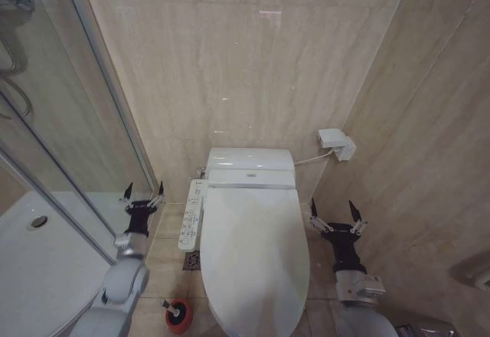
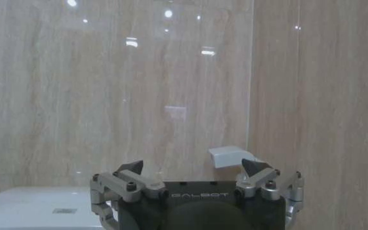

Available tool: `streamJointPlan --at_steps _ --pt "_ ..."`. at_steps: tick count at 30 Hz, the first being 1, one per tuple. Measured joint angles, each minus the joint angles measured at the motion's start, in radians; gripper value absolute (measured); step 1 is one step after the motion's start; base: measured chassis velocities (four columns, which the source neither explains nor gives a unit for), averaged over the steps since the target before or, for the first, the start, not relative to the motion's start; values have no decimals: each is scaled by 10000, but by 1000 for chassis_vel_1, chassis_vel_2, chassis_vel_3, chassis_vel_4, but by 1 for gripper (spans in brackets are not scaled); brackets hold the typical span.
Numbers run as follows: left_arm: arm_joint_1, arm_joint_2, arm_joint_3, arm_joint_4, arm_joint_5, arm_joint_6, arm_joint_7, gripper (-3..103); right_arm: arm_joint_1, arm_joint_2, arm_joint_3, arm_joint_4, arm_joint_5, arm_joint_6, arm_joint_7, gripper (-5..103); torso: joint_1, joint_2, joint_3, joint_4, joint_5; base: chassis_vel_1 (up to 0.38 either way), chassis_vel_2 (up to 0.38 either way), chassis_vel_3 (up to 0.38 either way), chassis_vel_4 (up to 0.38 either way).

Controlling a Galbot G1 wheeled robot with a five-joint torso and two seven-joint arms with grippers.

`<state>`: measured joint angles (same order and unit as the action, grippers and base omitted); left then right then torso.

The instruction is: Open the toilet lid, clean the toilet bowl with a toilet brush, close the toilet lid, and flush.

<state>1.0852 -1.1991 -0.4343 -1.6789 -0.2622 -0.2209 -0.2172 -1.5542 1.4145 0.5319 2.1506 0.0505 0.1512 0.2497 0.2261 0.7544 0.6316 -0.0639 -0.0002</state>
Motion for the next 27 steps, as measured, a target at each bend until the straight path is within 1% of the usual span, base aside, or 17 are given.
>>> streamJointPlan --at_steps 2,6,8,16,27 --pt "-545 71 224 212 -168 118 120 98 0 0 0 0 0 0 0 100 0 0 0 -4 1 0 0 0 0" --pt "-895 110 394 294 -191 218 210 98 0 0 0 0 0 0 0 100 0 0 0 -5 1 0 0 0 0" --pt "-1039 85 479 297 -190 286 259 98 0 0 0 0 0 0 0 100 0 0 0 -1 3 0 0 0 0" --pt "-1019 -44 587 214 -102 310 446 98 -1 0 0 0 0 0 0 100 -1 1 -2 -2 2 0 0 0 0" --pt "-967 -86 585 -6 15 309 507 98 2 0 0 0 0 0 0 100 5 -1 0 -3 1 -62 38 65 -36"
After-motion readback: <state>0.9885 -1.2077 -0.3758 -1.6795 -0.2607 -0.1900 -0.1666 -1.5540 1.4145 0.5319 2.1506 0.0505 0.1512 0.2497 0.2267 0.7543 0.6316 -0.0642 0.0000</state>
